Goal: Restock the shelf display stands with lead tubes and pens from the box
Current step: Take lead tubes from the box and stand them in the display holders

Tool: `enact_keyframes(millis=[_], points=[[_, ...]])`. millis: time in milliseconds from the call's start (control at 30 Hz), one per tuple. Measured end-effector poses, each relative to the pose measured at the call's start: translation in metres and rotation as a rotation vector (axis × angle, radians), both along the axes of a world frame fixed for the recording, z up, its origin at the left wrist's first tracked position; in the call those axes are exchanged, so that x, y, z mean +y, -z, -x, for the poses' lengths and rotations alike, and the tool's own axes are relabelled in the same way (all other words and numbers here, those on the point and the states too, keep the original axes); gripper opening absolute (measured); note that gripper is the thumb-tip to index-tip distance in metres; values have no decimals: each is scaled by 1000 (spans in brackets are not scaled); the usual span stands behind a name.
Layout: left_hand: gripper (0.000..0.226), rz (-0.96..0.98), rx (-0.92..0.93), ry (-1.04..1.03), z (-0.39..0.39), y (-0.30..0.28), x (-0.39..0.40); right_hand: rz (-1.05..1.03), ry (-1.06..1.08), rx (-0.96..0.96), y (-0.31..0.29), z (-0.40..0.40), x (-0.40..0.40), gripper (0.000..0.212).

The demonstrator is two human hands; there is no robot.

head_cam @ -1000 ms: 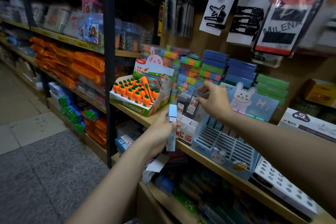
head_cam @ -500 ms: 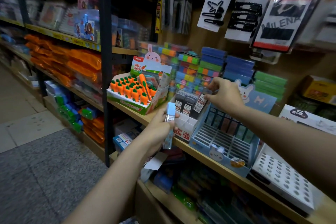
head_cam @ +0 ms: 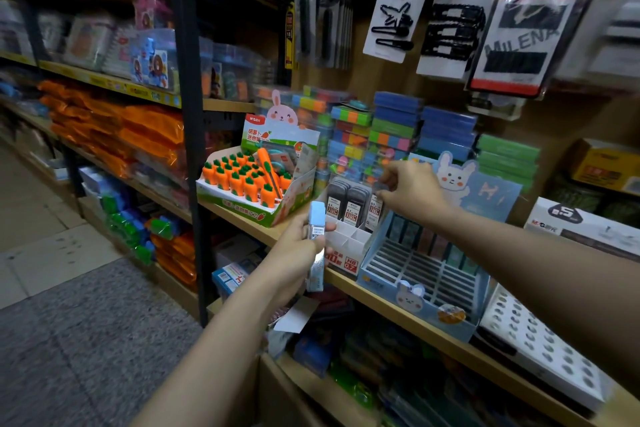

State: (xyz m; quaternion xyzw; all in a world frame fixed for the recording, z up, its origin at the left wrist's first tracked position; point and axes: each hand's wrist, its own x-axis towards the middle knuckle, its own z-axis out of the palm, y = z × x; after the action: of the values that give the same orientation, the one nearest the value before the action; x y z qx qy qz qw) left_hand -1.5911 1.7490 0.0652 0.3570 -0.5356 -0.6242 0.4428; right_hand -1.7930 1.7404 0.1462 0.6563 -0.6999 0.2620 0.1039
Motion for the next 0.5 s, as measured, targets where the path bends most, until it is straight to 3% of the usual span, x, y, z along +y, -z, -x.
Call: enact_keyframes(millis=[367, 500], points=[[36, 3, -21, -2, 0, 3, -4, 52, -15, -49, -2, 2, 3, 15], [39, -4, -20, -5, -1, 2, -5, 117, -63, -105, -18, -2, 7, 6]])
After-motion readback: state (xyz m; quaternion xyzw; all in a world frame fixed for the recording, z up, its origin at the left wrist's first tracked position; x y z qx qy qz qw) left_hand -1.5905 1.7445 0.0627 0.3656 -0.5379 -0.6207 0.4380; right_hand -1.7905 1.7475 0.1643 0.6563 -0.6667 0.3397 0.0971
